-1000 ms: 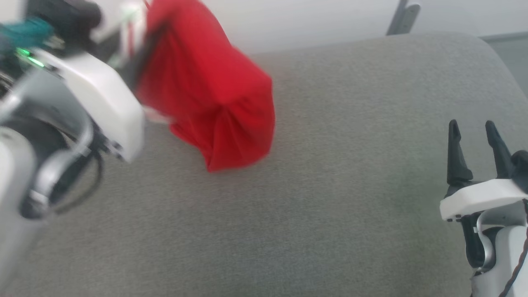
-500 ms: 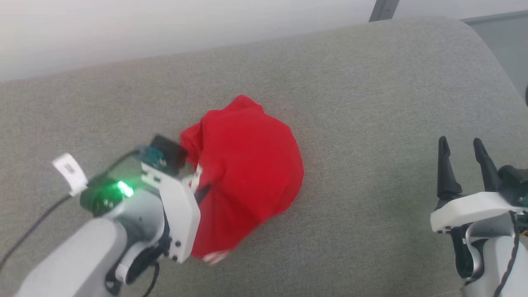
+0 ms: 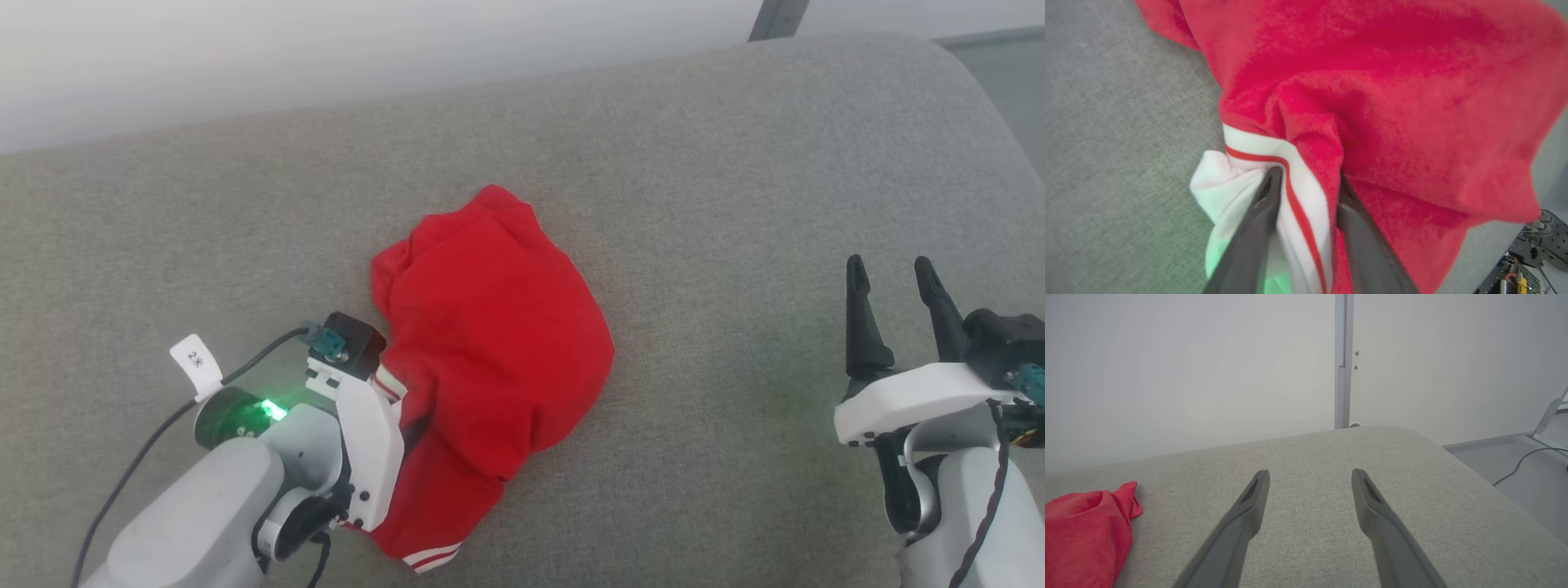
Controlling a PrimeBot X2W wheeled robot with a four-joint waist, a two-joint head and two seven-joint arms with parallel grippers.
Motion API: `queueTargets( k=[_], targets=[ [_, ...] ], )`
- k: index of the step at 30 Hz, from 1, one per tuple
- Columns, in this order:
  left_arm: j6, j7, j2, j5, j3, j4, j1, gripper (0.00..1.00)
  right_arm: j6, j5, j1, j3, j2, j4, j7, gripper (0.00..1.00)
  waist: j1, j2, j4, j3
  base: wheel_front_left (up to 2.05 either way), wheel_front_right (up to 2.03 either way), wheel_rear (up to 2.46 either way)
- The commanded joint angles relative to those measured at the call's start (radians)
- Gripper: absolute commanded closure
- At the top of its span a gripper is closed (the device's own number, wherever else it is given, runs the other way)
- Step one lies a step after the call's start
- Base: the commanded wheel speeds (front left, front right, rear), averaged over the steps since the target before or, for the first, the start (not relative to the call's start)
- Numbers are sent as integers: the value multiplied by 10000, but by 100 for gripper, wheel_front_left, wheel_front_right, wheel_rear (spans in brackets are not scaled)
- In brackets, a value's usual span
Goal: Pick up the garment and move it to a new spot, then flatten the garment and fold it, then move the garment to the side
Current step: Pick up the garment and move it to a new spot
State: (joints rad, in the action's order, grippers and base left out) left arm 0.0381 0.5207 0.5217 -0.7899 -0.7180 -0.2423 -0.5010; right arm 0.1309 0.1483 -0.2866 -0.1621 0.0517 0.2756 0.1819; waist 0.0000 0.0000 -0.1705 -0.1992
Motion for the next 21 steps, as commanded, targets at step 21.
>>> queueTargets(
  k=[21],
  targets=[
    [748, -3004, 1720, -39, 1881, 2265, 1759, 0, -3, -145, 857, -144, 147, 24, 5, 0, 0, 0, 1100, 1775, 0, 0, 0]
  ],
)
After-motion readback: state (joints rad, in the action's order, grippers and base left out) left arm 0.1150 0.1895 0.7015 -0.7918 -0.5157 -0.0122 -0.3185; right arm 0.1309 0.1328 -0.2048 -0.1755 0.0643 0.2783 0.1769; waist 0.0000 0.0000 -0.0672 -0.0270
